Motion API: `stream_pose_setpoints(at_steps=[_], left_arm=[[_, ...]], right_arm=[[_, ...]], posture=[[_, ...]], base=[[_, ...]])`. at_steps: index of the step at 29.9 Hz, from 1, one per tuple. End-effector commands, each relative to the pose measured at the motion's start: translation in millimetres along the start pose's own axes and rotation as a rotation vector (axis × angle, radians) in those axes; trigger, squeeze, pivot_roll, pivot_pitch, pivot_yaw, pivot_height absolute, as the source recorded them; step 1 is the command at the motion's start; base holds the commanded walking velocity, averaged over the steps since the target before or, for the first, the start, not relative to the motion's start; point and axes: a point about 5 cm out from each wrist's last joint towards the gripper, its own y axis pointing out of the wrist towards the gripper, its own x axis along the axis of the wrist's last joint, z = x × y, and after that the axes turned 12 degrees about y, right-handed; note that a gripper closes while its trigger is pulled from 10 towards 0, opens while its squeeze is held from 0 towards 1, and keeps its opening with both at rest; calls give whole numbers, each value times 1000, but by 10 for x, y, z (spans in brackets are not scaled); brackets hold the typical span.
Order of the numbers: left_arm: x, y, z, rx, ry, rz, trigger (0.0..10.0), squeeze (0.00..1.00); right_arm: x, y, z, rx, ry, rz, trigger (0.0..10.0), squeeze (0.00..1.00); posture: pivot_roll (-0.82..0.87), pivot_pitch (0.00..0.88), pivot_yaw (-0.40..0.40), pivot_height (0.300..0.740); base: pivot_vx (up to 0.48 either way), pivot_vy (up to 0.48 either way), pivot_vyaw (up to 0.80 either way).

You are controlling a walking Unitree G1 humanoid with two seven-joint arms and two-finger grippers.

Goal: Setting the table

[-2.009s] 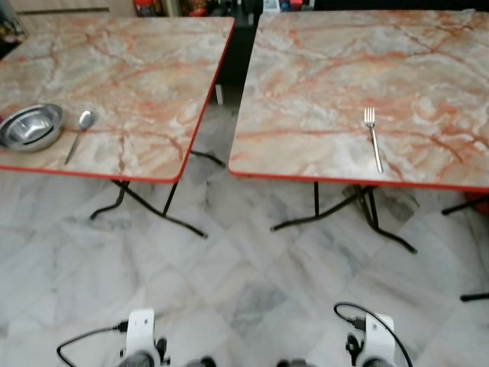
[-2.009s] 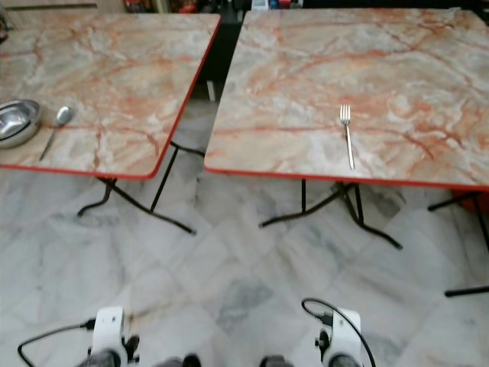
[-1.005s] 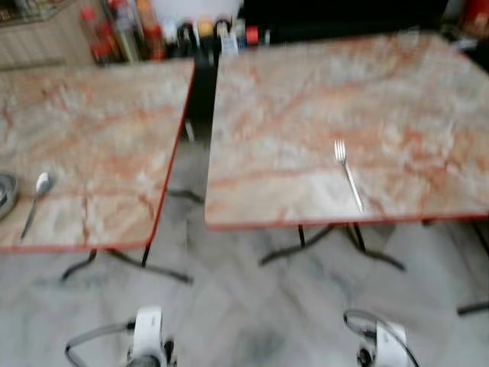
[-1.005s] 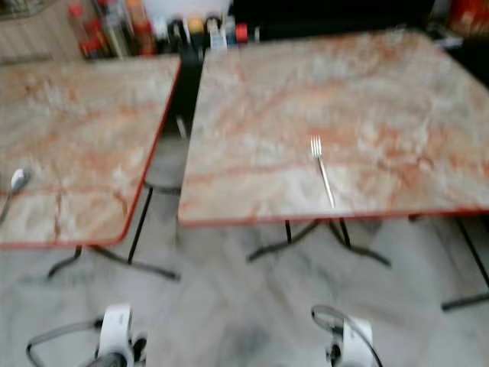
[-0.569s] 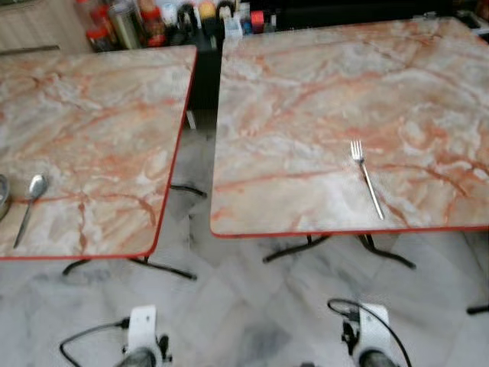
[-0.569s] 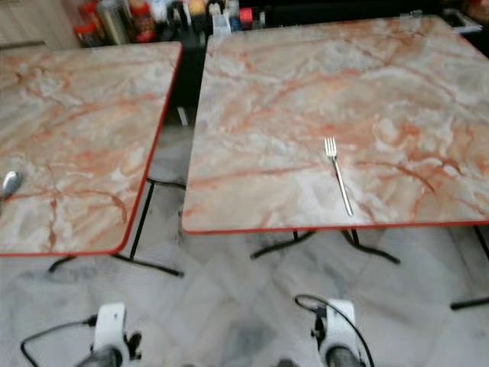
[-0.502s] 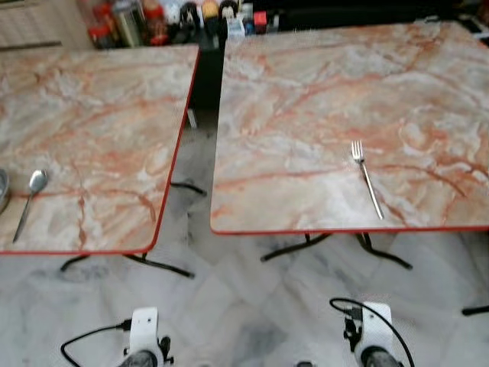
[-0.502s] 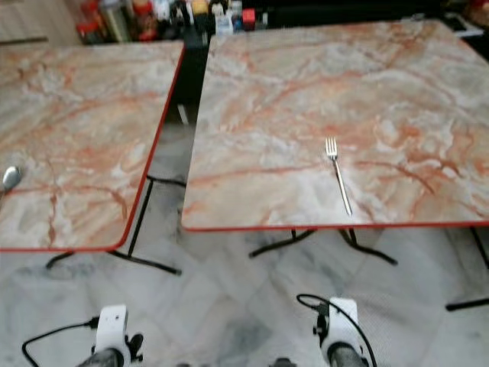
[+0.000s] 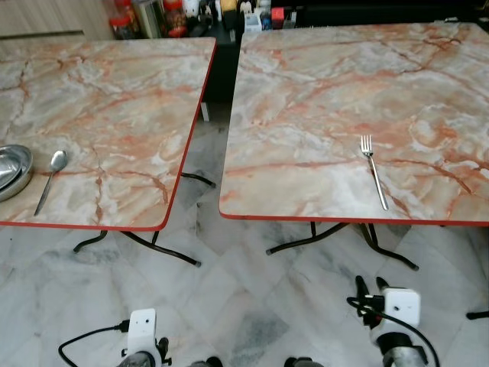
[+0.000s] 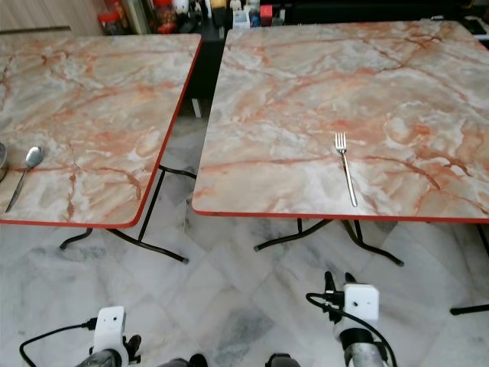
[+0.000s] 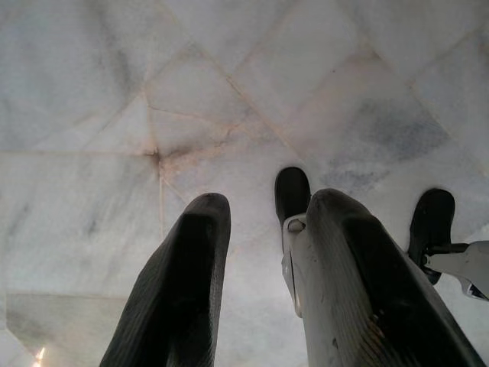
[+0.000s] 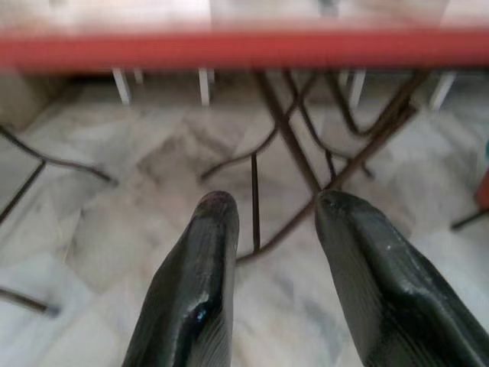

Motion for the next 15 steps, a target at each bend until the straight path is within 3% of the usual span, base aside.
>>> stream_pose_setpoints(at_steps=[1, 4, 8, 11, 15], left_arm=[[-68, -13, 35, -4, 5, 29, 10000, 0], [-72, -13, 39, -11, 19, 33, 10000, 0], [-61, -10, 24, -22, 23, 27, 10000, 0], [-47, -8, 17, -24, 23, 19, 10000, 0], [-42, -6, 19, -20, 34, 22, 10000, 0]], right_arm=[[62, -45, 75, 16, 5, -5, 10000, 0], [307, -198, 130, -12, 32, -54, 10000, 0], [531, -193, 176, -9, 33, -81, 10000, 0], [683, 9, 202, 6, 29, -116, 10000, 0], [815, 407, 232, 1, 6, -127, 10000, 0]], posture=[[-122, 191, 58, 740], [-134, 190, 60, 740], [-134, 185, 60, 740], [-141, 178, 59, 740], [-137, 167, 61, 740]], base=[[0, 0, 0], [0, 0, 0], [0, 0, 0], [0, 0, 0], [0, 0, 0]])
